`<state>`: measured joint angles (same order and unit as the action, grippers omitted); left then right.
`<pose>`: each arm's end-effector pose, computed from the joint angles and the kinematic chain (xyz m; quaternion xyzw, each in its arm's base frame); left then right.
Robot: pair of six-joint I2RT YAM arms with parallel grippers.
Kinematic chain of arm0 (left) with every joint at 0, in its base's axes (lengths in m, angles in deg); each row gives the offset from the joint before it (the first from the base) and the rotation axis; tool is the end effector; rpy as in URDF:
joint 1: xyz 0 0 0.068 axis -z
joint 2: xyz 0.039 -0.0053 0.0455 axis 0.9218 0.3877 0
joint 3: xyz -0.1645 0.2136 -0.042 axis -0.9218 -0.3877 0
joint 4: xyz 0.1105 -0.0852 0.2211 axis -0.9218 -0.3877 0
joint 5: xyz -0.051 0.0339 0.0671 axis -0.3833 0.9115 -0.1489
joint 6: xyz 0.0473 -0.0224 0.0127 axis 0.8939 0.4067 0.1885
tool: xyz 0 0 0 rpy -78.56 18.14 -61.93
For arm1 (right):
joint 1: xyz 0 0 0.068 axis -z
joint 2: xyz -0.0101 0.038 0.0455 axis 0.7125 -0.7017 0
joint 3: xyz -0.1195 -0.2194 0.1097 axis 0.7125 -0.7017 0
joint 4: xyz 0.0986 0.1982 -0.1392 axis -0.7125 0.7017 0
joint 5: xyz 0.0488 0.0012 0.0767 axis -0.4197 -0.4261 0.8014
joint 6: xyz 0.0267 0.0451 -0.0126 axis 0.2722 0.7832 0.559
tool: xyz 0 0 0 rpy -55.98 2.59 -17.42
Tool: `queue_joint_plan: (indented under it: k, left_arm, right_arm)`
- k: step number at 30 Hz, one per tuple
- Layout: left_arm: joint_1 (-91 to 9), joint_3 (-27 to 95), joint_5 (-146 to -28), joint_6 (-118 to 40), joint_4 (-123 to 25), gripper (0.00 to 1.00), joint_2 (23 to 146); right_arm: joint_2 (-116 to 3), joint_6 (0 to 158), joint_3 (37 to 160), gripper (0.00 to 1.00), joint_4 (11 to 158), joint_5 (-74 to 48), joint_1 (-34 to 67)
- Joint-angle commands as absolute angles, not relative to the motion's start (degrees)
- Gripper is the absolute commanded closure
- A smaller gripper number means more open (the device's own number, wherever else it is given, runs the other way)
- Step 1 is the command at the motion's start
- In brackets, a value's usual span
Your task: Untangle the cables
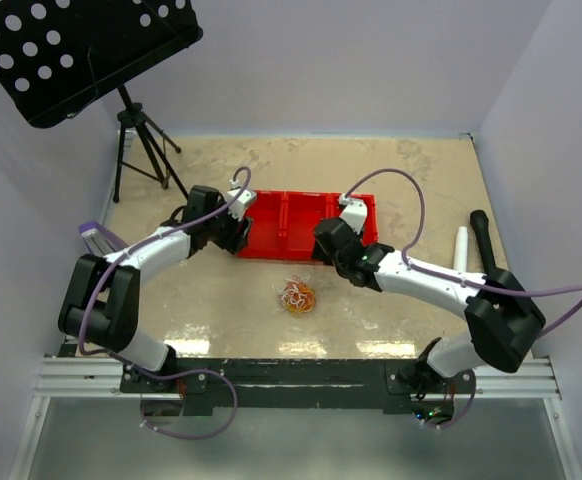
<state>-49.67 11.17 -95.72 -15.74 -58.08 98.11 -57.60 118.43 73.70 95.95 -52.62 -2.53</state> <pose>0.2991 -0.1051 0.1898 0.2821 0.8761 -0.1541 0.3593 0.2153 0.2108 0.2284 0.0970 0.8838 0.1100 0.4443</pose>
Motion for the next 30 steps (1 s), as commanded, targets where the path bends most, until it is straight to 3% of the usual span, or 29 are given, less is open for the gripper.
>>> queue_joint_plan:
  k: [1,6,9,18,24,30]
  left_arm:
    - [-49.3,9.2,-95.8,-17.5,-59.8,0.37,92.8]
    - [-49.3,13.2,-94.7,-16.9,-63.2,0.19,93.4]
    - [-49.4,15.5,-95.9,-15.7,-65.7,0.00,91.7]
    - [-49.3,16.5,-103.6,-6.3,-75.3,0.00,81.9]
    - [-49.3,15.0,-105.6,-4.0,-77.2,0.00,76.9]
    - [-45.8,12.1,-111.4,-0.4,-77.6,0.09,75.0]
  right_arm:
    - [-59.0,118.1,71.6,0.41,93.7,-51.4,-2.3]
    - [-55.7,117.8,70.1,0.41,93.5,-50.9,-3.4]
    - [-52.2,117.9,68.1,0.41,92.4,-49.3,-6.5]
    - [-55.9,124.3,62.9,0.41,84.3,-41.3,-12.3]
    - [-58.5,122.3,66.8,0.49,80.4,-38.2,-12.9]
    - [-60.2,122.5,66.6,0.51,81.6,-38.8,-15.2]
